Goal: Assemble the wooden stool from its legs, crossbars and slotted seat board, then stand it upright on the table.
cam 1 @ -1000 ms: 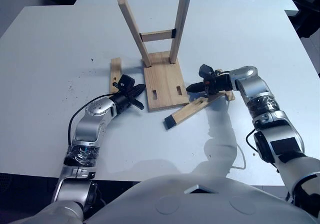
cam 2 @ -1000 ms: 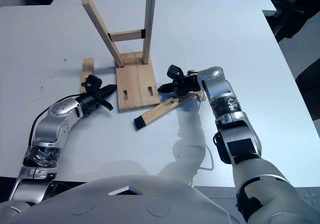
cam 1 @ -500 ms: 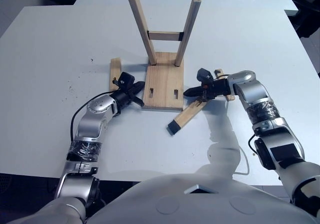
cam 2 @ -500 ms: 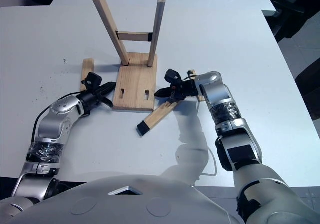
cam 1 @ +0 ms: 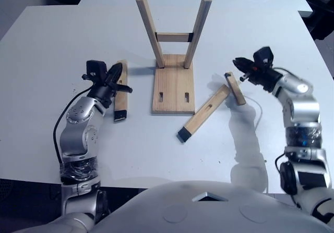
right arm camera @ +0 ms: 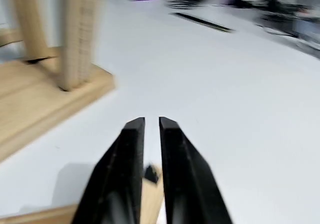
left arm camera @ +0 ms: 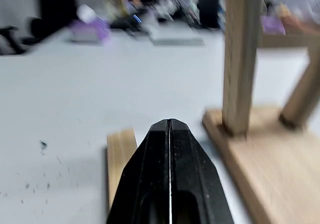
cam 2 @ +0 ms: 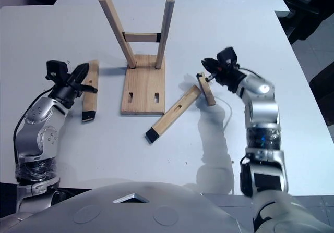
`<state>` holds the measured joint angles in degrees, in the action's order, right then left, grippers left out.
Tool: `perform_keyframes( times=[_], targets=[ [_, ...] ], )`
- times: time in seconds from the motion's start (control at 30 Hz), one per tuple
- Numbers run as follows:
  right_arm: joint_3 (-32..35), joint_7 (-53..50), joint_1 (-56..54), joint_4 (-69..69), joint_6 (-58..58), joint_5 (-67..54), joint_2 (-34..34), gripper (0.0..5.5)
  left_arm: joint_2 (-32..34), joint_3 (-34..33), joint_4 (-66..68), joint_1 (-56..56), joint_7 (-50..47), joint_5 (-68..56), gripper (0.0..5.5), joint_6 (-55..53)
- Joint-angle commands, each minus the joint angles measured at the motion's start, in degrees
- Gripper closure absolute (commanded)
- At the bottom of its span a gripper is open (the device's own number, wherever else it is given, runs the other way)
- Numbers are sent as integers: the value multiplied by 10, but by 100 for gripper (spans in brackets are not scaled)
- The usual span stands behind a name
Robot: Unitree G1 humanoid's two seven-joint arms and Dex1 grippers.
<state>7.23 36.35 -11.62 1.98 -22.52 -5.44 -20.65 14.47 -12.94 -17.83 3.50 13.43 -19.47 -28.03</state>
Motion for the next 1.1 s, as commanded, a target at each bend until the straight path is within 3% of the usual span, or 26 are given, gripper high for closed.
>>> perform_keyframes(
  times=[0.03, 0.33, 0.57, 1.1],
  targets=[
    [0, -85, 101, -93, -27, 12, 41, 432, -36, -10, -20, 22, -56, -4, 550, -7],
    [2, -66, 193, -208, -115, -37, -1, 298, -47, -20, -22, -8, -79, 0, 550, 8],
    [-36, -62, 204, -207, -120, -26, -28, 298, -59, -18, -22, -23, -89, 7, 550, 27],
    [-24, -113, 208, -184, -100, -31, -15, 298, -66, -4, -5, -37, -87, 10, 550, 41]
  ],
)
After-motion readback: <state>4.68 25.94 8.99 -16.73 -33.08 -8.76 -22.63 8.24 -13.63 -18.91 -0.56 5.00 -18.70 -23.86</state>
